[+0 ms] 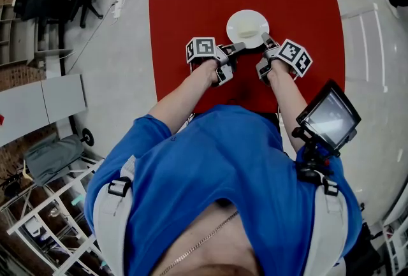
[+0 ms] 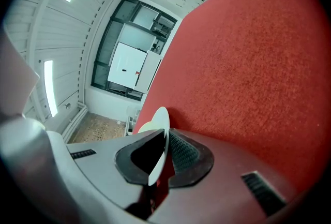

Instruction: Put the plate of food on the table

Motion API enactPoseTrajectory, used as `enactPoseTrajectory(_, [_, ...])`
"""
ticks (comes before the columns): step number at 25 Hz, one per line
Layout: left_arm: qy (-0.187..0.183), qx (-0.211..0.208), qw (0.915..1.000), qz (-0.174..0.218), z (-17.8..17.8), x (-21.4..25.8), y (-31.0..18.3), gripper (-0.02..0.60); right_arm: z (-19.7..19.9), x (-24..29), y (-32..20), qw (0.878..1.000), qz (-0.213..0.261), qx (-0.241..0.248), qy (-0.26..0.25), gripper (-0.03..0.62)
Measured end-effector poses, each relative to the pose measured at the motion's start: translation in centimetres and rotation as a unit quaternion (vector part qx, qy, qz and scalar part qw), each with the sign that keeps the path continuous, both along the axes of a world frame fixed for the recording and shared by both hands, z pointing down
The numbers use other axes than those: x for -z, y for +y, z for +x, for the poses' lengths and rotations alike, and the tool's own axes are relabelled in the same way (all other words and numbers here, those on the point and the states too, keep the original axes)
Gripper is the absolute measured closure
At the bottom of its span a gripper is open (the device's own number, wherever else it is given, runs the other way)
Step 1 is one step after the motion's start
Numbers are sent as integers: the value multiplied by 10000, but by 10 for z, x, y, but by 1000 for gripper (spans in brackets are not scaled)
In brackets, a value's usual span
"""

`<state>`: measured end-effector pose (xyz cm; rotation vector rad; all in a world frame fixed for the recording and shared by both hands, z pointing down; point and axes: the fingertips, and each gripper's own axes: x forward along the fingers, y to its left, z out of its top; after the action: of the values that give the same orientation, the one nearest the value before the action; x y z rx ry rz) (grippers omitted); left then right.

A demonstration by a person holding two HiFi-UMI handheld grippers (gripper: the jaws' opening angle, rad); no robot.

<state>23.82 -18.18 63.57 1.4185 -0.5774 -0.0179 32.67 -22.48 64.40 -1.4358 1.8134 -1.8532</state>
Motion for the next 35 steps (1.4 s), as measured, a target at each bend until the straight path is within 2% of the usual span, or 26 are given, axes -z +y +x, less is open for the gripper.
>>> enactPoseTrajectory(5, [15,-228,9997,14,3,0,8,517,6,0,-4,9998,71,-41,172,569])
enactPoseTrajectory(17, [116,-160,9997,119,7,3,6,517,9,-1,-10,9924,220,484,1106,564])
enactPoseTrajectory(23, [127,-129,9997,155,6,4,5,517,9,-1,-12,9847,244,731,1565,501])
enactPoseTrajectory(28, [144,-85,9997,172,6,7,5,517,19,0,-14,9753,338,800,2032,490])
enactPoseTrajectory(35, [120,26,9994,328,3,10,-2,518,31,2,-14,9720,380,712,2207,490])
